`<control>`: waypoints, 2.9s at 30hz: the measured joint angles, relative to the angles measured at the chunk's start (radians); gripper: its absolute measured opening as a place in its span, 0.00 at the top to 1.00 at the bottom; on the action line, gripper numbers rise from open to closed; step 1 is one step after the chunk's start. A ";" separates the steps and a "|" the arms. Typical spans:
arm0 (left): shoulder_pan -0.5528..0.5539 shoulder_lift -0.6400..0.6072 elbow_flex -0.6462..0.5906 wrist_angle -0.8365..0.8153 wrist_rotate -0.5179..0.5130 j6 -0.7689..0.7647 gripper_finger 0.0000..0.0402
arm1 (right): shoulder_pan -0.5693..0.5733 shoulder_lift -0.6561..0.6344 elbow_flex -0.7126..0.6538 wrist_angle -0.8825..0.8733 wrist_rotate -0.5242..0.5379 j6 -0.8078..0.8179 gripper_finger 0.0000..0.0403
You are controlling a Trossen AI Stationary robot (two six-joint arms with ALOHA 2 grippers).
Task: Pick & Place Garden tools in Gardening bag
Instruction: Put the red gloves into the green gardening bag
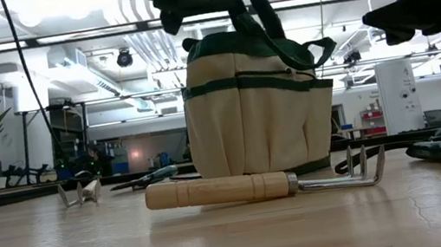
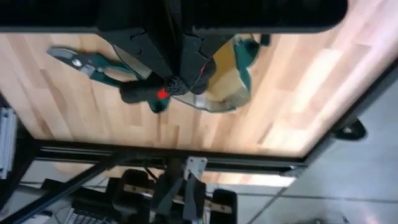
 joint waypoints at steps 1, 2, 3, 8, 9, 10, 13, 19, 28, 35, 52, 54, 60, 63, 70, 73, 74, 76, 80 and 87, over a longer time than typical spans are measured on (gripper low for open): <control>0.000 0.000 -0.003 -0.007 0.025 -0.015 0.96 | 0.000 0.000 0.000 0.000 0.000 0.000 0.92; 0.001 0.000 -0.005 -0.018 0.054 -0.028 0.96 | 0.000 0.000 0.000 0.000 0.000 -0.002 0.92; 0.002 0.000 -0.005 -0.035 0.085 -0.034 0.96 | 0.000 0.000 0.000 0.000 0.000 -0.001 0.92; 0.003 -0.001 -0.005 -0.113 0.131 -0.080 0.96 | 0.000 0.000 0.000 0.000 0.000 0.000 0.92; 0.005 -0.001 -0.005 -0.134 0.146 -0.085 0.96 | 0.000 0.000 0.000 0.000 0.000 0.000 0.92; 0.005 -0.001 -0.005 -0.149 0.150 -0.088 0.96 | 0.000 0.000 0.000 0.000 0.000 -0.002 0.92; 0.006 -0.001 -0.006 -0.158 0.150 -0.110 0.96 | 0.000 0.000 0.000 0.000 0.000 0.000 0.92; 0.007 -0.001 -0.006 -0.203 0.137 -0.126 0.91 | 0.000 0.000 0.000 0.000 0.000 -0.002 0.92; 0.006 -0.001 -0.002 -0.206 -0.015 -0.066 0.69 | 0.000 0.000 0.000 0.000 0.000 -0.001 0.92; 0.002 -0.003 -0.006 -0.210 0.027 0.086 0.62 | 0.000 0.000 0.000 0.000 0.000 -0.002 0.92; 0.005 0.004 -0.002 -0.310 -0.012 0.017 0.62 | 0.000 0.000 0.000 0.000 0.000 -0.002 0.92; 0.005 0.008 -0.004 -0.287 0.000 0.017 0.62 | 0.000 0.000 0.000 0.000 0.000 0.000 0.92; 0.005 0.009 -0.007 -0.143 0.150 0.056 0.62 | 0.000 0.000 0.000 0.000 0.000 -0.002 0.92; 0.008 0.015 -0.008 -0.118 0.331 0.058 0.62 | 0.000 0.000 0.000 0.000 0.000 -0.001 0.92; 0.009 0.017 -0.010 -0.184 0.297 0.034 0.62 | 0.000 0.000 0.000 0.000 0.000 0.000 0.92; 0.008 0.006 -0.010 -0.217 0.274 0.066 0.62 | 0.000 0.000 0.000 0.000 0.000 -0.002 0.92; 0.007 -0.001 -0.010 -0.232 0.249 0.069 0.62 | 0.000 0.000 0.000 0.000 0.000 -0.001 0.92; 0.007 -0.011 -0.010 -0.259 0.170 0.076 0.63 | 0.000 0.000 0.000 0.000 0.000 -0.002 0.92; 0.009 -0.026 -0.010 -0.282 -0.084 0.075 0.65 | 0.000 -0.001 0.000 0.000 0.000 -0.001 0.92; 0.015 0.027 -0.013 -0.234 0.026 0.022 0.69 | 0.000 0.001 0.000 0.000 0.000 0.000 0.92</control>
